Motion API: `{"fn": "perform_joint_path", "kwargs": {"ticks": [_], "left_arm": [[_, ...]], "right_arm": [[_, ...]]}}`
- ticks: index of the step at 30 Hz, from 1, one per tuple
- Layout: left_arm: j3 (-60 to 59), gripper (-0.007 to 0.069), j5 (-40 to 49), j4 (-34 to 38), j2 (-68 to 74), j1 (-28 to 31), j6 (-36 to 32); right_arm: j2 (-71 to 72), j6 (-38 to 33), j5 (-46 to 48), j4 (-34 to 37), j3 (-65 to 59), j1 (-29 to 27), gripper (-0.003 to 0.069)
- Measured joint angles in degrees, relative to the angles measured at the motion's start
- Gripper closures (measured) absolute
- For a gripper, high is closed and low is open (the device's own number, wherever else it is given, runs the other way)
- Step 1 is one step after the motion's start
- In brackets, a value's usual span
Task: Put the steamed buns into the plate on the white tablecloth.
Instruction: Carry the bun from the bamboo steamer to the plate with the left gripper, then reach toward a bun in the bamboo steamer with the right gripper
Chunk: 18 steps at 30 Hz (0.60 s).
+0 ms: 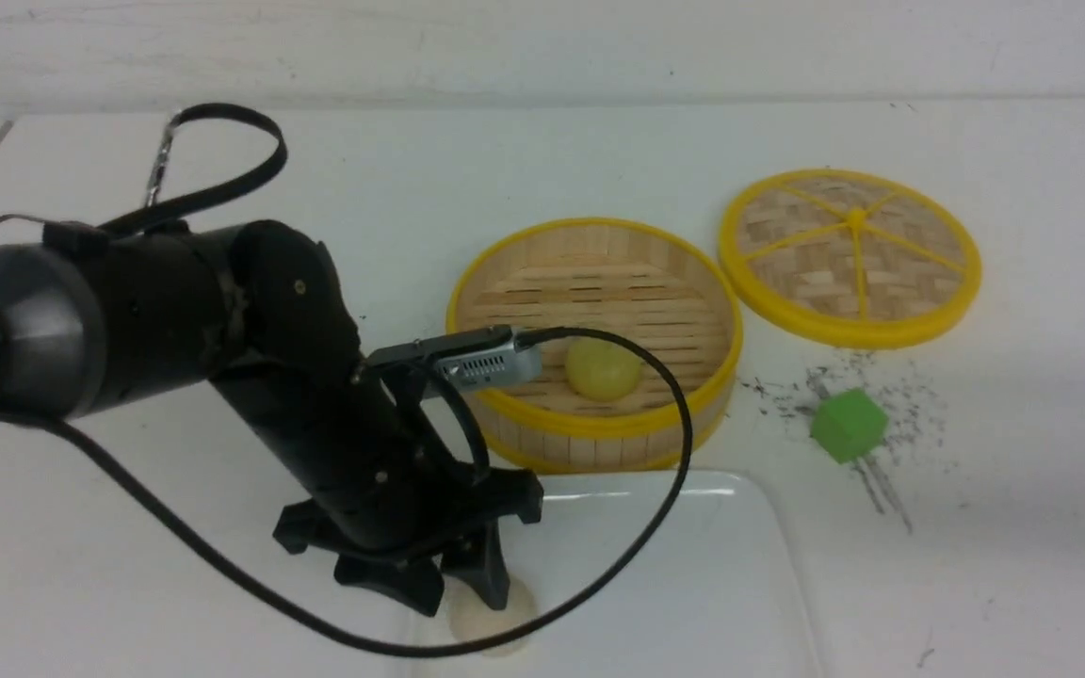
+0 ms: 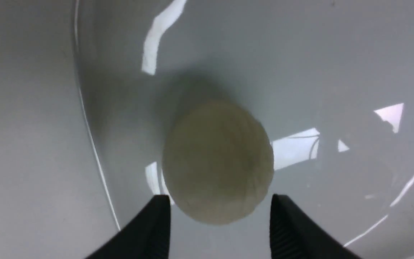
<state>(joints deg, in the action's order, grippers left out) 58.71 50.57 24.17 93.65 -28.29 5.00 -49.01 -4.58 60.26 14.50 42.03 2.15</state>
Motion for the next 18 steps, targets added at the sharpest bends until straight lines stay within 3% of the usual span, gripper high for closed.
{"fn": "perform_joint_path", "kwargs": {"ticks": [4,11,16,18], "left_arm": [[1.72,0.0202,0.26,-1.05,-3.77,0.0,-0.33],[9.2,0.0199,2.65,-8.57,-7.78,0.0,2.89],[12.41,0.0199,2.81,-16.86,-7.85,0.0,8.29],[12.51,0.0199,3.57,-21.04,-7.85,0.05,13.03]], "right_arm": [[-1.17,-7.69,-1.53,7.3,2.2,0.0,0.0549],[-12.42,-22.02,-2.77,26.26,9.1,0.55,0.0544],[-25.34,-25.08,-3.1,32.18,17.24,6.61,0.0524],[-32.86,-25.17,-4.24,32.23,23.86,11.86,0.0484]]}}
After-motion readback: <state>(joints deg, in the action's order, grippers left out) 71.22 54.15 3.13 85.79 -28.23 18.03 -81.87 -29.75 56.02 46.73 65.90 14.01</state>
